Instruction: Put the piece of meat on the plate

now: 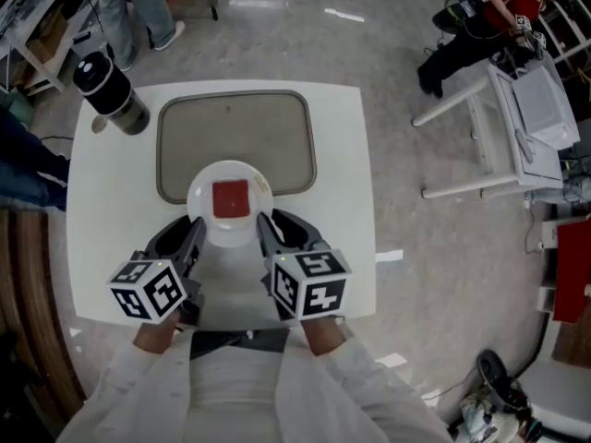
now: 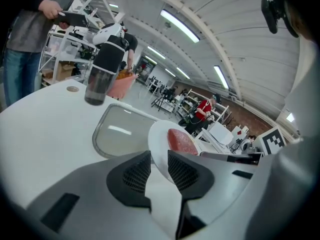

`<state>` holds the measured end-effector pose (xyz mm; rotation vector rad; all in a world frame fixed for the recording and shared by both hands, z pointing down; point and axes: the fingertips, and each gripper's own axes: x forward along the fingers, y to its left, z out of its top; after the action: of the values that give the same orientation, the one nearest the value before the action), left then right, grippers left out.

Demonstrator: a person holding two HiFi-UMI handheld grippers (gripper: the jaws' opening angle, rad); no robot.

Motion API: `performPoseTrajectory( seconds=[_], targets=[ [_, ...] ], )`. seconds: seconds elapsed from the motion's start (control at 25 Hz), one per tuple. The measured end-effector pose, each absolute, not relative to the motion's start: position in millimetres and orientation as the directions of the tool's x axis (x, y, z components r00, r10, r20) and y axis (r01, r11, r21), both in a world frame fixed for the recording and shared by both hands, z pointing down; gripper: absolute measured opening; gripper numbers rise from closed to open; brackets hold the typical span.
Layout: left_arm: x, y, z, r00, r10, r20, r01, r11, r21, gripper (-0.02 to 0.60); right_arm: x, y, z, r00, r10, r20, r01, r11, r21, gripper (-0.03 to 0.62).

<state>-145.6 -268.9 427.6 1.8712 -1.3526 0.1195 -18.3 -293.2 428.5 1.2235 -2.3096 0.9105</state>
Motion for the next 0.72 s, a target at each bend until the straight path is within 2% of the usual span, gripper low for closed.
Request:
performPoseTrajectory(
  seconds=[0.72],
  targets=[
    [-172.8, -379.6, 448.9, 0.429, -0.759, 0.490, -0.819, -0.098, 0.566, 0.112, -43.4, -396.7, 455.9, -0.534, -0.590, 0.605, -0.845, 0.346, -0.408, 0.091]
  ],
)
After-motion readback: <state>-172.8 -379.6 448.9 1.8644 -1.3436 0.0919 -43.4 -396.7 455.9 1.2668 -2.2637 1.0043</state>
